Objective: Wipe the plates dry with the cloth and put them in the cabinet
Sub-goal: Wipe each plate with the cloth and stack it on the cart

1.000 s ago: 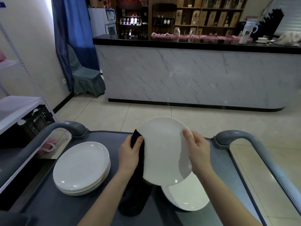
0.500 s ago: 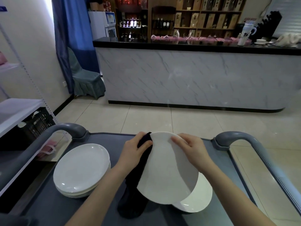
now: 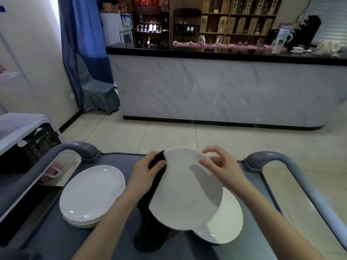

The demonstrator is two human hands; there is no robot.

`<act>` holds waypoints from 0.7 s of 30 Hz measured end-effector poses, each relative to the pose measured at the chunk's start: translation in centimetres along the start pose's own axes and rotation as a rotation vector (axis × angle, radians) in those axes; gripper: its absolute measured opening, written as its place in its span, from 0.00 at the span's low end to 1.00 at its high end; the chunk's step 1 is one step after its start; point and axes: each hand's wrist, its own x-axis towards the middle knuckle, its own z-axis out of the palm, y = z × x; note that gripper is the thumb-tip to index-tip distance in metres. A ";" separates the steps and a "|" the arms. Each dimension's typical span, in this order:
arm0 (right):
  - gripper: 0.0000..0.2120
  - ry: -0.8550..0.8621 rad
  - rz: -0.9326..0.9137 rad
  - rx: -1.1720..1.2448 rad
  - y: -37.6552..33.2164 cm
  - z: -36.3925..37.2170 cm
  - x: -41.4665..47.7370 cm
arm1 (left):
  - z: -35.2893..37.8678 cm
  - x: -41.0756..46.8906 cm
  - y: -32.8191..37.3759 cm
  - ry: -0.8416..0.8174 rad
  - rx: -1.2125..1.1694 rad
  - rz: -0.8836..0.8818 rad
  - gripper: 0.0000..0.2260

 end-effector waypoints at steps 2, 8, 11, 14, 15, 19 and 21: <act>0.02 -0.158 -0.003 -0.126 -0.8 0.5 0.6 | 0.1 0.5 0.9 -0.165 0.090 0.033 0.09; 0.14 -0.017 -0.050 -0.177 -0.6 2.0 0.1 | 1.1 -0.6 0.2 -0.088 0.036 -0.050 0.07; 0.17 0.371 0.011 0.099 0.1 2.7 -0.2 | 1.9 -1.8 -1.0 0.175 -0.040 -0.156 0.04; 0.19 0.624 0.095 0.338 0.1 3.7 -0.4 | 3.4 -3.1 -1.7 0.286 -0.097 -0.249 0.02; 0.18 0.618 0.095 0.337 0.1 3.8 -0.4 | 3.4 -3.2 -1.8 0.291 -0.110 -0.248 0.03; 0.17 0.420 0.005 0.187 0.0 2.2 -0.5 | 1.8 -1.6 -1.0 0.226 -0.106 -0.155 0.04; 0.14 0.284 -0.003 0.102 -0.2 1.6 -0.4 | 0.8 -0.6 -0.5 0.149 -0.055 -0.084 0.08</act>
